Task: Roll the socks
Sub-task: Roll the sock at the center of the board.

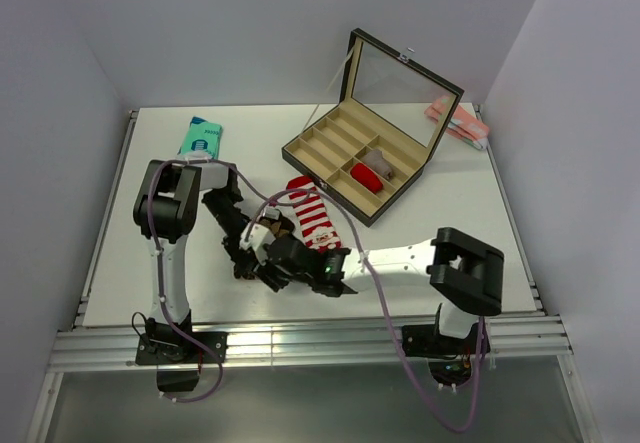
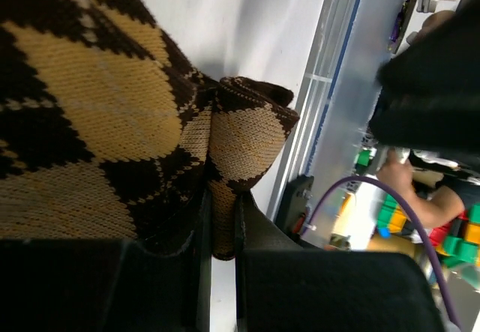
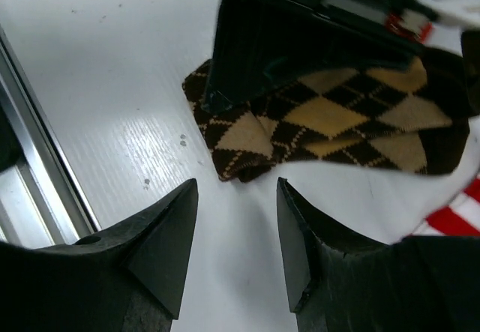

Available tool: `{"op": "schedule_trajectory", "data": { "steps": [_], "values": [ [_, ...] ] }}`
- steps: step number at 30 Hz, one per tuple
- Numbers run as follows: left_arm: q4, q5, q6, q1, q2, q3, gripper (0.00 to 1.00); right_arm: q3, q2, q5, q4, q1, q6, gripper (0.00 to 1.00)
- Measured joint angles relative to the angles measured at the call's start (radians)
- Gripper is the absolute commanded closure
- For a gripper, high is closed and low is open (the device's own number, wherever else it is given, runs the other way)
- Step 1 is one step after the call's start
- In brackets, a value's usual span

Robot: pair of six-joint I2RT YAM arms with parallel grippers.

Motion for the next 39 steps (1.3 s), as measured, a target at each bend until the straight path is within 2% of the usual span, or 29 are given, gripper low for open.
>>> {"op": "schedule_trajectory", "data": {
  "steps": [9,23,29,32,33,36,39],
  "values": [
    [0.003,-0.035,-0.087,-0.002,0.006,-0.001,1.00,0.119,0.161,0.103,-0.047,0.114,-0.148,0.43],
    [0.011,-0.050,-0.134,-0.002,0.007,-0.007,1.00,0.164,0.290,0.256,-0.036,0.149,-0.239,0.44],
    [0.011,-0.057,-0.140,-0.002,0.007,-0.010,1.00,0.188,0.333,0.335,-0.004,0.154,-0.257,0.56],
    [0.016,-0.059,-0.154,-0.003,0.007,-0.019,1.00,0.188,0.341,0.357,0.016,0.155,-0.261,0.71],
    [0.019,-0.060,-0.161,-0.005,0.007,-0.024,0.99,0.188,0.341,0.361,0.016,0.156,-0.262,0.84],
    [0.026,-0.067,-0.184,-0.011,0.003,-0.033,0.94,0.188,0.341,0.370,0.016,0.163,-0.257,0.94],
    [0.049,-0.079,-0.215,-0.017,-0.023,-0.043,0.84,0.188,0.340,0.370,0.011,0.163,-0.248,0.96]
  ]
}}
